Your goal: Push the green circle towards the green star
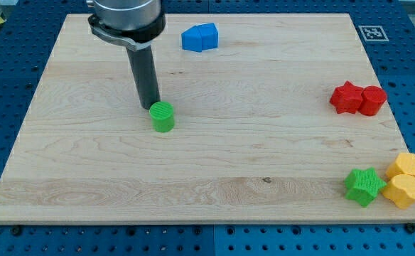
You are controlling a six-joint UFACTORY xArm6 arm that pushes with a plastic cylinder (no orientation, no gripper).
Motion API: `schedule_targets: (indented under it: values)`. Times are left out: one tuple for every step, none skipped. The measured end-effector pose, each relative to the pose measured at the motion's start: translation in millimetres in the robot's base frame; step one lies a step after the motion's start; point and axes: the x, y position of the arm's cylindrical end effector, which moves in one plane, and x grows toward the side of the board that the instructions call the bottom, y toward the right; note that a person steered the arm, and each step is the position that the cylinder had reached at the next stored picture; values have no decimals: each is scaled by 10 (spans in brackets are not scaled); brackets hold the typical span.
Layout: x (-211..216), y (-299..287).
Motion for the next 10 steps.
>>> schedule_targets:
  values:
    - [13,-213]
    - [303,192]
    - [602,906]
    - [684,1113]
    - [691,563]
    - [967,437]
    - [1188,901]
    - [1195,1489]
    - [1195,1356]
    - [1141,1208]
